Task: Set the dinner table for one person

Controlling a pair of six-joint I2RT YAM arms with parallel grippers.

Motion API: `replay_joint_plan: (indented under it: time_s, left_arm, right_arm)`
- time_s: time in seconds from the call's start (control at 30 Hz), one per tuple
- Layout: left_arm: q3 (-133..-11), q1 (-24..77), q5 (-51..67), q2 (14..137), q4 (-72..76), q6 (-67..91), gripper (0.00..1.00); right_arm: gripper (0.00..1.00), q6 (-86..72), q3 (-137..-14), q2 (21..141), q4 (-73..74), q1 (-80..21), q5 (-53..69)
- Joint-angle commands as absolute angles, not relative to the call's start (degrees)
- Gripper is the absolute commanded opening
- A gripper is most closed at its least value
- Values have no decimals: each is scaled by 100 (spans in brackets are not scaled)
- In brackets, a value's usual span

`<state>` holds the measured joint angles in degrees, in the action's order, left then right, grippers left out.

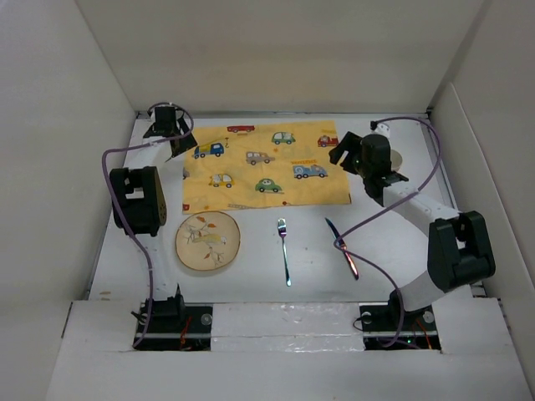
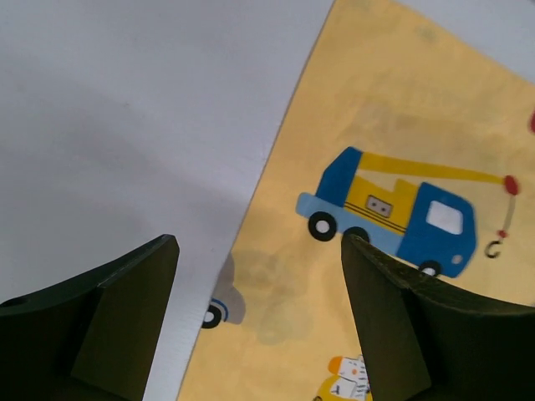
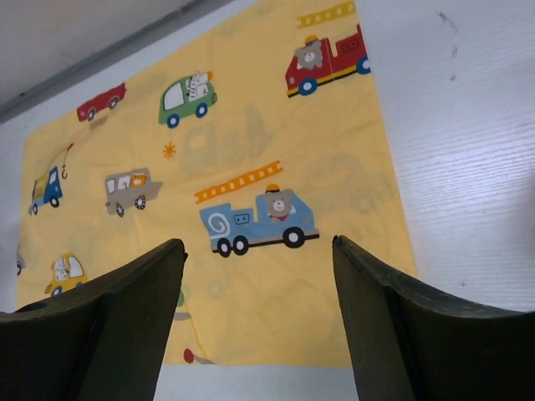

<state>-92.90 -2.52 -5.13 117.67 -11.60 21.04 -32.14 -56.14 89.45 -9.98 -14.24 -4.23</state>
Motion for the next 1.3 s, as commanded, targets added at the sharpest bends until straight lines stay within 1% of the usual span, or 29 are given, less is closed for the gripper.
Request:
replay_joint_plan:
  time_s: [0.0, 0.17, 0.27, 0.3, 0.33, 0.37, 0.4, 0.47, 0.5, 0.57, 0.6, 0.63, 0.67, 0.73, 0.83, 0.9, 0.93, 0.97, 1.0, 1.03, 1.07, 1.1, 1.13, 1.17, 1.2, 1.27]
  left_arm:
    - [-9509, -193, -870, 12164, -1634, 1854, 77]
    - [-9764, -193, -897, 12629, -1644, 1810, 73]
    - [-10105, -193, -747, 12866, -1687, 1811, 66]
    - [-10229, -132, -695, 12954, -1722, 1802, 60]
    - [-10344, -132, -677, 13016, -1749, 1802, 58]
    - [-10632, -132, -598, 13199, -1827, 1793, 53]
    - [-10791, -80, -580, 13306, -1889, 1793, 41]
    - [-11195, -18, -502, 13577, -2012, 1810, 33]
    - [-11354, -18, -501, 13666, -2056, 1819, 27]
    - [-11696, 87, -422, 13877, -2161, 1828, 19]
    - [-11794, 88, -387, 13913, -2180, 1819, 12]
    - [-11952, 140, -326, 13991, -2180, 1819, 5]
    - [-11953, 141, -325, 13992, -2180, 1819, 4]
    - [-12023, 141, -317, 14001, -2127, 1846, 0]
    - [-12181, 141, -273, 14018, -2153, 1854, 0]
    - [-12199, 141, -220, 14010, -2171, 1846, 0]
    - [-12130, 141, -211, 13958, -2180, 1846, 0]
    - [-12051, 141, -228, 13914, -2180, 1872, 0]
    - [-11954, 141, -255, 13843, -2154, 1881, 0]
    - [-11675, 141, -333, 13669, -2066, 1890, 0]
    - [-11515, 141, -377, 13571, -1996, 1951, 2]
    - [-11340, 88, -404, 13440, -1943, 1986, 3]
    - [-11077, 18, -404, 13238, -1838, 2021, 4]
    - [-10979, 18, -413, 13158, -1820, 2091, 9]
    - [-10882, -69, -413, 13053, -1811, 2118, 13]
    - [-10653, -132, -474, 12842, -1758, 2127, 20]
  right_arm:
    - [76, -2945, -5485, 8815, -765, -1512, -1266]
    - [76, -2935, -5572, 9166, -520, -1512, -766]
    - [76, -3014, -5643, 9614, -492, -1512, -555]
    - [76, -3049, -5634, 9746, -527, -1451, -458]
    - [75, -3093, -5573, 9799, -614, -1450, -361]
    - [74, -3120, -5546, 9782, -624, -1450, -326]
    - [73, -3138, -5511, 9765, -641, -1450, -334]
    - [72, -3208, -5528, 9773, -563, -1389, -203]
    - [71, -3234, -5546, 9773, -528, -1389, -124]
    - [69, -3243, -5415, 9677, -571, -1336, -44]
    - [69, -3261, -5310, 9590, -623, -1336, 130]
    - [68, -3278, -4934, 9293, -850, -1388, 54]
    - [68, -3278, -4931, 9290, -853, -1389, 53]
    - [69, -3313, -4773, 9124, -905, -1468, -226]
    - [72, -3287, -4825, 9167, -652, -1468, -115]
    - [72, -3313, -4852, 9150, -615, -1389, -44]
    - [69, -3313, -4791, 9123, -685, -1336, 191]
    - [63, -3313, -4738, 9027, -746, -1336, 289]
    - [52, -3296, -4624, 8957, -904, -1388, 377]
    - [49, -3226, -4571, 8886, -966, -1458, 378]
    - [40, -3173, -4536, 8799, -1002, -1546, 352]
    - [26, -3112, -4535, 8676, -967, -1756, 343]
    - [22, -3033, -4561, 8588, -932, -1871, 299]
    - [16, -3015, -4553, 8491, -932, -1994, 255]
    - [8, -2989, -4535, 8299, -966, -2221, 229]
    - [2, -2962, -4465, 8209, -984, -2468, 281]
